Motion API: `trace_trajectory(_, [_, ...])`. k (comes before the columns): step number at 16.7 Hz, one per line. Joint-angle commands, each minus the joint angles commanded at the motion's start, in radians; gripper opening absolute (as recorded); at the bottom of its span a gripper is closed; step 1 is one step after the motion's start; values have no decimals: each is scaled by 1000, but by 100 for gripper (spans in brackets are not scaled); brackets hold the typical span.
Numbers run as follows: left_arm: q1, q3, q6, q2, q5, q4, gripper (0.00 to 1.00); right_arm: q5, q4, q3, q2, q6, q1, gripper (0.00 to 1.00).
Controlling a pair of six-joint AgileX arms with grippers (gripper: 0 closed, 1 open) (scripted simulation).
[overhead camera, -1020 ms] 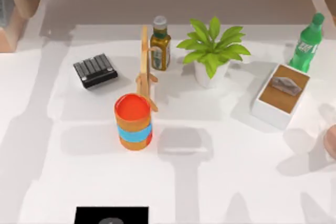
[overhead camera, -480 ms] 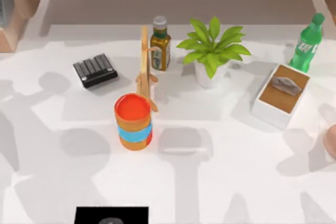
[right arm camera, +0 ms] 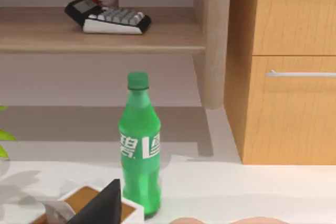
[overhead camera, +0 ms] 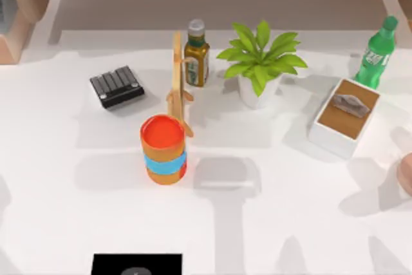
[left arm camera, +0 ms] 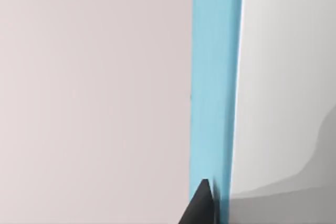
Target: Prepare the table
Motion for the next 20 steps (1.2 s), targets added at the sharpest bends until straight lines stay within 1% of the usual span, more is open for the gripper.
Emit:
trace_trajectory(4, [-98, -61, 150, 15, 174, 108, 0, 0, 0, 0, 0, 0, 0, 100])
trace_trajectory(7, [-165, -83, 209, 32, 253, 153, 0, 0, 0, 0, 0, 0, 0, 100])
trace_trajectory(9, [-178, -89, 219, 39, 267, 159, 0, 0, 0, 0, 0, 0, 0, 100])
trace_trajectory(14, [-176, -83, 219, 37, 265, 158, 0, 0, 0, 0, 0, 0, 0, 100])
trace_trajectory(20, [-215, 15, 206, 121, 233, 148, 0, 0, 0, 0, 0, 0, 0, 100])
